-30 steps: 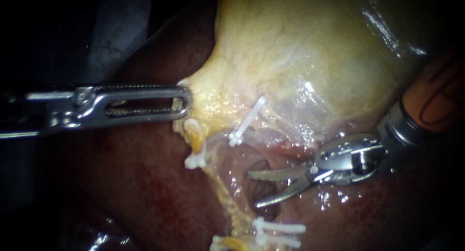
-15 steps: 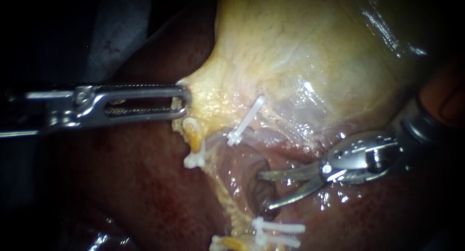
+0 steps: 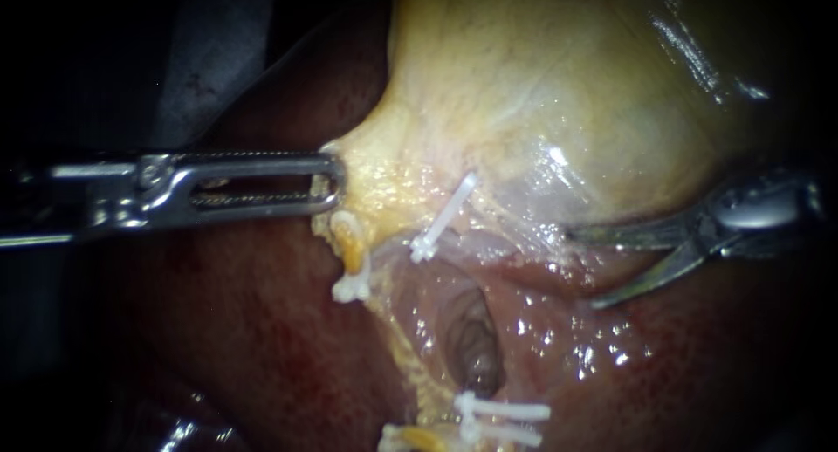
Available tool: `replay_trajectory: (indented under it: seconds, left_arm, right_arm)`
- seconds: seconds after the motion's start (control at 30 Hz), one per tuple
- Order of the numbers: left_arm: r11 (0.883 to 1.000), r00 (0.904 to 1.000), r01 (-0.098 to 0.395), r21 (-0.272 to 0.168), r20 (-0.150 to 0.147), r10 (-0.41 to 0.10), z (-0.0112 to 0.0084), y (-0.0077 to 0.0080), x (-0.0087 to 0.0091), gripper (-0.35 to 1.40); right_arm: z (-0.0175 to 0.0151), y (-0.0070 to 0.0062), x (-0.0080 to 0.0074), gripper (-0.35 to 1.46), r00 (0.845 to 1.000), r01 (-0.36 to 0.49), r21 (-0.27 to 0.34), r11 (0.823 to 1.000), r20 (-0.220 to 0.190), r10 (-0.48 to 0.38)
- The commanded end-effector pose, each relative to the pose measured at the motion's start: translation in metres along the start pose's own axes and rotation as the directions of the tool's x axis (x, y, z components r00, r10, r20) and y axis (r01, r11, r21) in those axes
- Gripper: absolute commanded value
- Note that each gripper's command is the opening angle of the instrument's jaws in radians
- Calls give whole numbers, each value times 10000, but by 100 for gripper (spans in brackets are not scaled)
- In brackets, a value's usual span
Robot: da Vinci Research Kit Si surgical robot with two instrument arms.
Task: Go back from the cut right tube
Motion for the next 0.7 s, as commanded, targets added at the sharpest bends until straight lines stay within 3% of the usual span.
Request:
replay_trajectory:
  seconds: [0.03, 0.43, 0.7]
  left_arm:
    - [10000, 10000, -2, -8, 3, 2, 0, 0, 1, -35]
    - [10000, 10000, -14, -42, 25, 14, 4, -1, 4, -35]
    - [9999, 9999, -100, 82, -27, 101, 29, -12, 26, -35]
  right_arm:
    - [-2, 1, 3, 66, 10000, 59, -52, 10000, -33, -59]
    - [-6, 5, 5, 67, 9997, 218, -129, 9997, -72, -219]
    - [-9, 7, 2, 66, 9997, 232, -124, 9997, -70, -233]
